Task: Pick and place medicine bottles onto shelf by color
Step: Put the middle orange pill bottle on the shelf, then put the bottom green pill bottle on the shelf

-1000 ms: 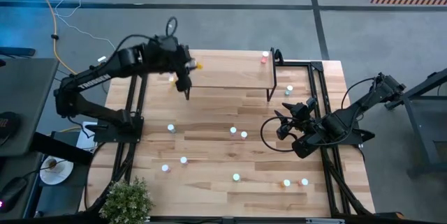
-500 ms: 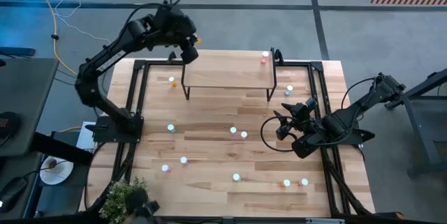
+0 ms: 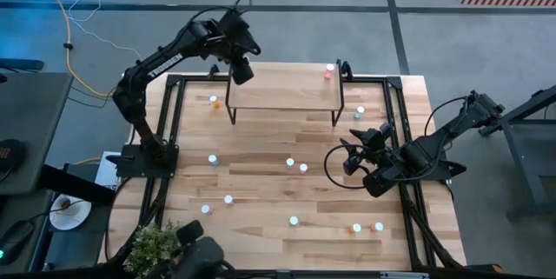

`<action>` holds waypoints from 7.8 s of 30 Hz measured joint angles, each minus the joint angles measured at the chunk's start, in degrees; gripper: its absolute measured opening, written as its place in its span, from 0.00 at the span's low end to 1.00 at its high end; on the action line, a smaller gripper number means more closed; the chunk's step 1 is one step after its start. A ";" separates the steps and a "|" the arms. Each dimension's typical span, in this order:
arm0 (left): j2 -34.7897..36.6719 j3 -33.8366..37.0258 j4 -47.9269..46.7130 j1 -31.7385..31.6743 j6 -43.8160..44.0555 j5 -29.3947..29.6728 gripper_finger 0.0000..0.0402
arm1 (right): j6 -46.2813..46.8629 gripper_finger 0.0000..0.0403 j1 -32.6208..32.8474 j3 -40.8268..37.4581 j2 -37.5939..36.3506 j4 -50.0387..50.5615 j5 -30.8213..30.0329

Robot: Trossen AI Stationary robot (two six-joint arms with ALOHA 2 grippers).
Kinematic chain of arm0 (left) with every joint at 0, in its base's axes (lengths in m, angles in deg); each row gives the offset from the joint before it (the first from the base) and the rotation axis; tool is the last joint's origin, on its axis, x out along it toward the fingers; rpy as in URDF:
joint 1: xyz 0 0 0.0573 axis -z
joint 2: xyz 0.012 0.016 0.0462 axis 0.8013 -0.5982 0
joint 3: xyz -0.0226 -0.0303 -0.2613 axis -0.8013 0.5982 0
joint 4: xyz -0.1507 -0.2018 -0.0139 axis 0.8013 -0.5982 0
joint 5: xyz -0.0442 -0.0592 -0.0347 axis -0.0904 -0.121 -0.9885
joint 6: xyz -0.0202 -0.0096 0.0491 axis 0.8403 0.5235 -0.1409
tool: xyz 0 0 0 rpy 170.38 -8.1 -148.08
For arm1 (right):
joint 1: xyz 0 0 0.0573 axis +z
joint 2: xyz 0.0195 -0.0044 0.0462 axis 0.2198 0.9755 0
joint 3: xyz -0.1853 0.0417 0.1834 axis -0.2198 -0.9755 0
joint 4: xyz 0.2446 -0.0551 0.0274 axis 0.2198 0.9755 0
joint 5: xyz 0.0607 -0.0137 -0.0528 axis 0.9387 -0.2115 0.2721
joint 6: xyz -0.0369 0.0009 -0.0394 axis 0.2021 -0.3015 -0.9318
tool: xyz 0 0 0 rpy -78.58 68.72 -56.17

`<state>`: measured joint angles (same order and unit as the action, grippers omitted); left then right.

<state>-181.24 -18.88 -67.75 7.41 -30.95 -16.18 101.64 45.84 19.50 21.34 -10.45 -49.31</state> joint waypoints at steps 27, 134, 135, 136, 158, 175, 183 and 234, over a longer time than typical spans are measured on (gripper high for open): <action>-6.13 0.00 -3.19 -5.00 3.03 -9.21 0.29 | -0.44 0.47 -0.01 0.00 0.00 0.00 1.27; 4.74 4.44 5.15 -1.87 1.50 -6.12 0.49 | -0.31 0.47 0.00 0.01 0.02 -1.33 1.64; 5.41 4.44 5.16 -1.10 1.72 -6.23 0.49 | -0.35 0.47 0.01 0.02 0.02 -1.36 2.01; 6.04 4.44 5.03 -0.41 2.19 -6.23 0.49 | -0.41 0.47 -0.01 0.02 0.02 -1.38 2.48; 24.33 20.58 8.19 25.08 13.56 -5.76 0.49 | -3.05 0.47 0.03 0.02 0.02 -6.06 17.59; 32.09 37.59 23.44 47.28 25.15 5.52 0.49 | -12.11 0.47 3.67 0.07 5.97 -15.83 22.87; 32.07 43.13 31.10 56.88 27.87 11.90 0.49 | -15.73 0.47 5.25 0.07 10.21 -23.13 24.93; 32.05 49.51 35.67 71.52 39.64 20.40 0.49 | -19.69 0.54 10.92 13.37 30.06 -51.87 28.44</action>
<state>-149.19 30.62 -32.08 78.93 8.69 4.22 81.95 56.76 32.87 51.41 -62.32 -20.88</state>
